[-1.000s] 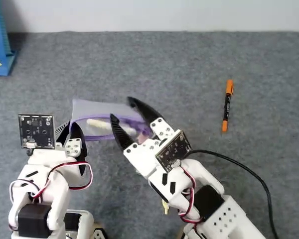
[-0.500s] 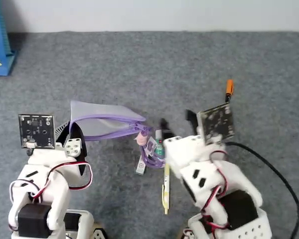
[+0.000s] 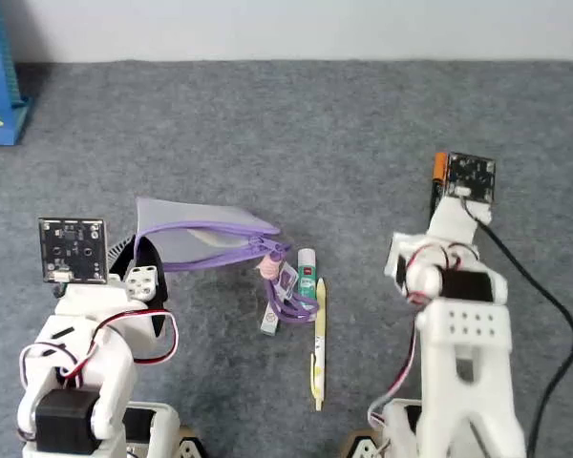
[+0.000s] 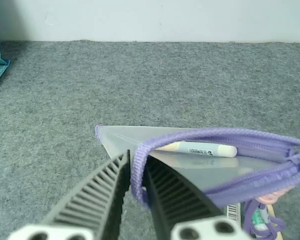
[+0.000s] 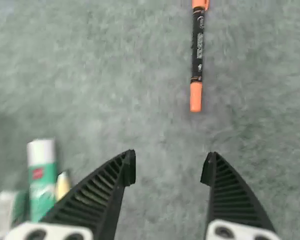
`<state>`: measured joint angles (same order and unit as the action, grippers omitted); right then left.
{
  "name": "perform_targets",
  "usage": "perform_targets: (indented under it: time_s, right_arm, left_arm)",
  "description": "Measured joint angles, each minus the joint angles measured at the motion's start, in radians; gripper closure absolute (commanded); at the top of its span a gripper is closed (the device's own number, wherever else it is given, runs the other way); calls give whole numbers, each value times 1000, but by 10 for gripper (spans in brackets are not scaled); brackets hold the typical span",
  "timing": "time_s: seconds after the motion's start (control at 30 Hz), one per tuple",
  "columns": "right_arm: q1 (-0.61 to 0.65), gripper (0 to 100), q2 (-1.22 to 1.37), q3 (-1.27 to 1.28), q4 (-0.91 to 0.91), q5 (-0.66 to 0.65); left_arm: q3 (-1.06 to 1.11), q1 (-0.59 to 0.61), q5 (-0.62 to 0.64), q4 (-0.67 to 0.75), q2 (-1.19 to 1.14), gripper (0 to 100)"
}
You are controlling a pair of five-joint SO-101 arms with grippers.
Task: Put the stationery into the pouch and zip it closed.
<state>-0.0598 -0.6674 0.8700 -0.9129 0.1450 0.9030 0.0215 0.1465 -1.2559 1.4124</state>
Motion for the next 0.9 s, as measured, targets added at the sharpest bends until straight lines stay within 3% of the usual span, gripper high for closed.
perform_targets:
  time_s: [0.17, 0.53, 0.83, 0.9]
  right_arm:
    - [-9, 773, 230, -31, 141, -14]
    - [-117, 772, 753, -436, 141, -20]
    - [-123, 777, 1065, -712, 141, -57]
    - [-123, 823, 1102, -741, 143, -63]
  left_arm:
    - [0, 0, 0, 0, 0, 989]
    - [0, 0, 0, 0, 0, 989]
    - [0, 0, 0, 0, 0, 989]
    - [0, 0, 0, 0, 0, 989]
